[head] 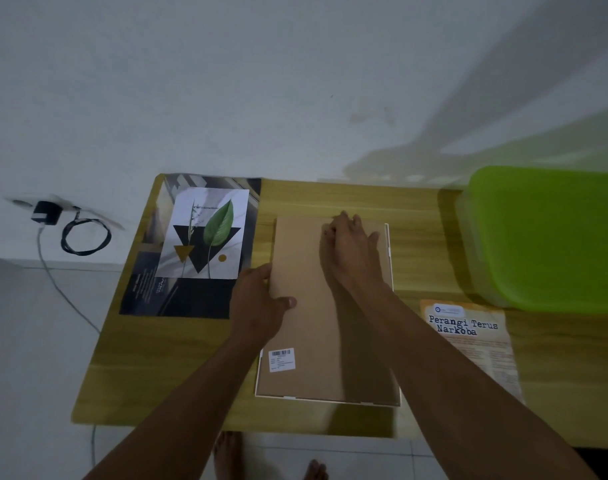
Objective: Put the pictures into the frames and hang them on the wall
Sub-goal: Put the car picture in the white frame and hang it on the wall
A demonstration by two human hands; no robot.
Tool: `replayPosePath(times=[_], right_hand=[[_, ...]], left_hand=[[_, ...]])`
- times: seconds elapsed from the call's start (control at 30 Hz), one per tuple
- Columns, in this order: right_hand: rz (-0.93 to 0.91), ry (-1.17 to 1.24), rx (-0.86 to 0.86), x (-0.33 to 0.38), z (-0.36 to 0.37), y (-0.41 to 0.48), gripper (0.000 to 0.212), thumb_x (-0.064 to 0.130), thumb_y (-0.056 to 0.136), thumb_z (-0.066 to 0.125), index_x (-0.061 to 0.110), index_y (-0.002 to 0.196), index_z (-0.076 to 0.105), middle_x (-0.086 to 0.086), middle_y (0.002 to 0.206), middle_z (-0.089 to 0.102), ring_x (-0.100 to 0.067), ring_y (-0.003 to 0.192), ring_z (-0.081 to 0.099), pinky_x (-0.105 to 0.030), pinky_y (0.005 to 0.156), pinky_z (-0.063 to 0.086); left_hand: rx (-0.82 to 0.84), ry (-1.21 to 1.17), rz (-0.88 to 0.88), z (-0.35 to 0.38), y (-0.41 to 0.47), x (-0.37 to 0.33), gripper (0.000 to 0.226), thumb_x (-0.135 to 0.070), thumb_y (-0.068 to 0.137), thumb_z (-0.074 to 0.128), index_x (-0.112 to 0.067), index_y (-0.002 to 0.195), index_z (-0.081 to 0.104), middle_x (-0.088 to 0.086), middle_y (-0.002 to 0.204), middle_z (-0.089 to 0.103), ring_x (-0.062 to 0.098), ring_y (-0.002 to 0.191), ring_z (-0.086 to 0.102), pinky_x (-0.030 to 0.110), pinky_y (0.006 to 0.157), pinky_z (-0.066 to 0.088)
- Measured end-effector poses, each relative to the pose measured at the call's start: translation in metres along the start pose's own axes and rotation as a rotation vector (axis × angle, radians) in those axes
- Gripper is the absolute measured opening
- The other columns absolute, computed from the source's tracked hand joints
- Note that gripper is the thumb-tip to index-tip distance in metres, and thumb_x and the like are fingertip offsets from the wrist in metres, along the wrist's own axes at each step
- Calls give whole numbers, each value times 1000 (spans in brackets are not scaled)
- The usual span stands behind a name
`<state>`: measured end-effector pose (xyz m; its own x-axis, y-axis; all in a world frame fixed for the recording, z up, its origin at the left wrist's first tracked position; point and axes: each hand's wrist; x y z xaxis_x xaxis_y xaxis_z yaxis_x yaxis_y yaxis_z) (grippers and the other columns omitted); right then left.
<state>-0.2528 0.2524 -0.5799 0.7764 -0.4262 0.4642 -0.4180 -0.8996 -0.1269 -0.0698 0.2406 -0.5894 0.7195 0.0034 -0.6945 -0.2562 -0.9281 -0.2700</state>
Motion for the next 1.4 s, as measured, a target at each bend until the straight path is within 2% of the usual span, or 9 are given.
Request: replayPosePath(times=[0.13,0.3,0.53,0.63,0.8,0.97,1.1,1.27,1.4], right_hand=[[16,-25,-36,-17,-7,-3,41,26,95,44,8,132,46,-15,148,43,-34,144,27,-62,113,22],[296,6,-55,-45,-22,-25,69,36,96,53,5,150,24,-21,159,19,-37,145,23,-55,115,26],[343,134,-53,-55,-15,-31,50,42,93,55,-1,116,56,-17,118,60,-34,113,57,-51,100,45],[352,173,-59,-56,-18,-31,41,40,93,58,3,110,56,-13,108,64,-31,107,59,-45,96,47],[410,283,-61,-58,-24,-29,26,36,91,63,13,87,50,-4,88,59,-27,87,56,-30,72,38],[460,410,-82,-59,-28,-27,22,23,87,67,12,102,55,-3,99,62,-26,97,59,-28,76,41],[440,511,-122,-59,-31,-24,56,16,83,69,20,135,50,-8,119,63,-26,109,60,-31,90,48],[434,425,-88,-60,-29,-28,73,35,77,66,38,145,39,-7,122,59,-30,121,49,-44,103,44],[429,450,-50,-59,-29,-26,77,32,71,65,42,143,39,-5,111,61,-25,108,59,-43,96,51]], left_hand=[[-30,-21,-6,2,2,-4,61,-19,68,85,-19,124,61,3,111,56,24,102,57,38,87,51],[-39,-46,-6,6,4,-3,58,-17,66,85,-22,120,63,3,111,57,25,98,61,45,86,55],[-30,-34,21,8,5,-2,60,-18,71,83,-18,126,58,8,118,54,27,106,57,44,93,51],[-28,-14,33,8,5,-3,60,-19,72,82,-17,126,58,9,118,55,27,107,56,40,92,49],[-54,-76,60,7,2,-4,59,-15,72,81,-18,126,58,7,120,57,24,108,56,37,90,47],[-68,-139,67,6,-1,-7,58,-12,74,80,-19,128,59,5,121,59,17,104,57,25,81,40],[-77,-148,35,0,-3,-7,57,-10,75,79,-17,128,58,6,120,57,13,100,52,25,81,40],[-79,-112,60,-4,-2,-8,60,-15,74,81,-16,129,57,8,119,57,23,106,58,31,86,45],[-73,-92,68,-9,-2,-9,65,-17,74,81,-13,133,54,10,120,59,26,107,59,38,91,49]])
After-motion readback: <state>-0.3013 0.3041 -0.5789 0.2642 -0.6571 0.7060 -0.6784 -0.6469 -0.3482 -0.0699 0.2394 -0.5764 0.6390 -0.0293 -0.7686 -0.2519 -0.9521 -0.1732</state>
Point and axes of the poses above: each hand's wrist, its own y-axis towards the middle knuckle, its own z-axis out of the palm, x = y × z
